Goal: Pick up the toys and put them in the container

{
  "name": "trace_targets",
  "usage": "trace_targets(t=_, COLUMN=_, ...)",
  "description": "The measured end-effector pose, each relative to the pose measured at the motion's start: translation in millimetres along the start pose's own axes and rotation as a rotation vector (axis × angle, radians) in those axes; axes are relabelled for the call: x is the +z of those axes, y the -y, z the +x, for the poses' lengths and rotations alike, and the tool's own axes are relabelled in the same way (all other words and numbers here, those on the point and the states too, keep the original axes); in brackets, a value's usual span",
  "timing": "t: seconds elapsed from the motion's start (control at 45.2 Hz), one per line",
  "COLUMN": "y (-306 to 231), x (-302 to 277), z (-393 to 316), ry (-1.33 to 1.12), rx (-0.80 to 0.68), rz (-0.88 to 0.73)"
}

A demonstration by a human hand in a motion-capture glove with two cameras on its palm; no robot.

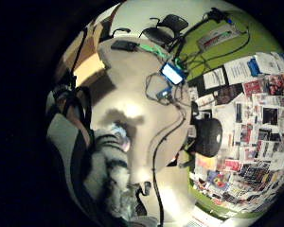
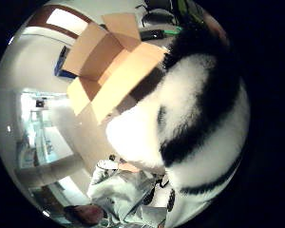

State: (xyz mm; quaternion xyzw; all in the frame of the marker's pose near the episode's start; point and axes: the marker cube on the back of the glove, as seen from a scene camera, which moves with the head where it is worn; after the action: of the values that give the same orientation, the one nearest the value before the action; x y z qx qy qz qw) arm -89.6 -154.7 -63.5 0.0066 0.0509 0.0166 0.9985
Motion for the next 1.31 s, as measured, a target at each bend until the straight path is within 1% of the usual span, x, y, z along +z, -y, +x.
trace_targets(t=0.177, y=24.2, x=-44.0, z=-59.1, ry=0.017, rx=-0.068, rz=0.083)
trace_targets(t=0.31, y=49.6, x=-64.0, z=-107.8, ry=0.036, rx=-0.087, rz=0.181)
trace_targets(t=0.42, y=70.5, x=-68.9, z=-143.8, ry=0.076, rx=-0.13, rz=0.259)
trace_targets(t=0.553, y=98.2, x=-61.0, z=-182.0, ry=0.186, rx=-0.185, rz=0.434)
trace_targets(t=0.597, y=107.2, x=-53.1, z=-188.9, ry=0.219, rx=-0.202, rz=0.416)
trace_targets(t=0.686, y=118.2, x=-32.3, z=-200.1, ry=0.251, rx=-0.241, rz=0.227)
trace_targets(t=0.752, y=118.7, x=-21.5, z=-207.1, ry=0.24, rx=-0.256, rz=0.157)
trace_targets(t=0.863, y=117.8, x=-15.2, z=-204.1, ry=0.232, rx=-0.273, rz=0.147)
trace_targets(t=1.04, y=102.3, x=-22.1, z=-188.3, ry=0.225, rx=-0.286, rz=0.164)
trace_targets(t=1.305, y=49.2, x=-19.1, z=-131.6, ry=0.101, rx=-0.318, rz=0.079)
